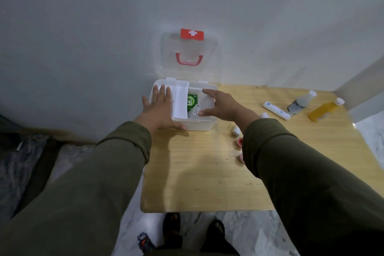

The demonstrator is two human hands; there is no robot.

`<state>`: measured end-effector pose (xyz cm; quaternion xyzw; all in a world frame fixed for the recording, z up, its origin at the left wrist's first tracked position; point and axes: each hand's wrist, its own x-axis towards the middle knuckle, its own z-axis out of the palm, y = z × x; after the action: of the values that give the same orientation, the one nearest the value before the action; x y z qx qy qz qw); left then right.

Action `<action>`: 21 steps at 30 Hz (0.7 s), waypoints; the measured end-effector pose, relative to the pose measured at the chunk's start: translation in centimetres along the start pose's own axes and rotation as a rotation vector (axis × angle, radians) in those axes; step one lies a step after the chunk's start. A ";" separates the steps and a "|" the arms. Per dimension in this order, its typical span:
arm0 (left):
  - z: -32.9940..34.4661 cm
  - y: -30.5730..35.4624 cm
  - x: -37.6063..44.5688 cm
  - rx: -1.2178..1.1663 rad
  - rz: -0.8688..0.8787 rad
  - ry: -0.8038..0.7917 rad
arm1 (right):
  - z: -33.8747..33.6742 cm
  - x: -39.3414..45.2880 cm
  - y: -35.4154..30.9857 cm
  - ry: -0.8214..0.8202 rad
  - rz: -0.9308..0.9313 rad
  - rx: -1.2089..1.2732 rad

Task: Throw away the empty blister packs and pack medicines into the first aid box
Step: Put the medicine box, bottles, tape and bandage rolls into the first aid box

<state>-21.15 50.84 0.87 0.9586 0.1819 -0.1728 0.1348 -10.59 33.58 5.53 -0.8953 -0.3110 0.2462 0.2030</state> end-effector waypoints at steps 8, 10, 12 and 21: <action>0.4 0.3 0.3 0.046 -0.037 0.025 | 2.1 0.9 -0.6 -0.049 0.037 0.003; 0.5 0.3 0.3 0.048 -0.040 0.036 | 2.4 1.0 -0.9 -0.042 0.039 0.009; 0.6 0.4 0.3 0.051 -0.048 0.054 | 2.7 1.3 -0.8 0.009 0.032 0.031; 0.7 0.6 0.9 0.045 -0.060 0.088 | 3.4 0.6 -1.4 0.099 0.005 0.123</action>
<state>-20.31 50.39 0.02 0.9622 0.2121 -0.1385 0.0999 -12.73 35.63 3.38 -0.8929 -0.2828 0.2207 0.2720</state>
